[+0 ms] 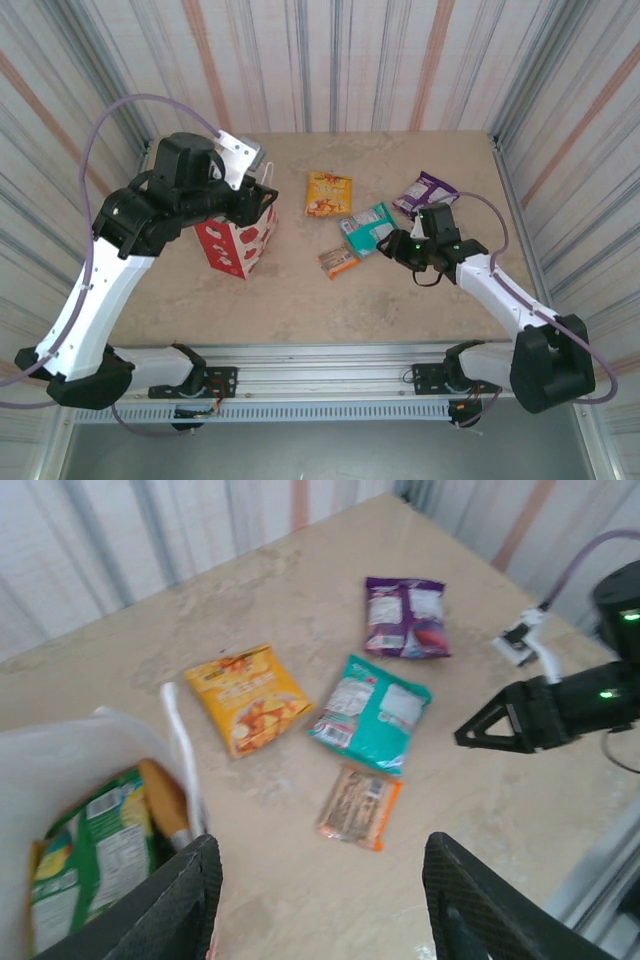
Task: Place the snacks into the paper bag
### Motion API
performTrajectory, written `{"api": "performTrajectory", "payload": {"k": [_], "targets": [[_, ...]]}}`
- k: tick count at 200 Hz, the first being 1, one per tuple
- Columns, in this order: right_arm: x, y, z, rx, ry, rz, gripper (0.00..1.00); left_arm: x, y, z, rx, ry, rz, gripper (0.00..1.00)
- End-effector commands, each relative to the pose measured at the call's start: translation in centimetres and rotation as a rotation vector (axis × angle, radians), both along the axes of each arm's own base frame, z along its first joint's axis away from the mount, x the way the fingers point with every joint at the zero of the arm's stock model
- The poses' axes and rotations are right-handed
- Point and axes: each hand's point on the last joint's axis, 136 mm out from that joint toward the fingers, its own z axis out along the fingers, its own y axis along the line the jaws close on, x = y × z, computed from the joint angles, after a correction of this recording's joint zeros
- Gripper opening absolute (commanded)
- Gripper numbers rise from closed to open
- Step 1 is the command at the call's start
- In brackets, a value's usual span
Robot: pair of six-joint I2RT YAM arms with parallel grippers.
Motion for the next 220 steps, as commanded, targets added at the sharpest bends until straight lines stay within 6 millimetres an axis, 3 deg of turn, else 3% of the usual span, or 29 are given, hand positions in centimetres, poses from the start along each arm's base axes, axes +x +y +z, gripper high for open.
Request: {"api": "performTrajectory", "payload": {"k": [1, 39, 80, 138, 220], "targets": [[0.3, -1.2, -1.8, 0.061, 0.061, -0.096, 0.6, -0.2, -1.6, 0.4, -0.082, -0.005, -0.045, 0.57], [3.5, -3.7, -1.8, 0.104, -0.001, -0.111, 0.6, -1.1, -3.1, -1.8, -0.075, 0.049, -0.107, 0.57], [6.2, -3.7, -1.0, -0.028, -0.115, 0.132, 0.61, -2.0, -4.1, -3.0, -0.042, 0.054, -0.159, 0.56], [9.6, -4.2, -4.0, -0.168, -0.036, 0.303, 0.62, -1.7, -3.9, -4.0, 0.003, 0.063, -0.151, 0.56], [12.9, -2.2, -7.3, -0.207, 0.047, 0.494, 0.65, -1.3, -4.2, -5.3, 0.029, 0.091, -0.15, 0.56]]}}
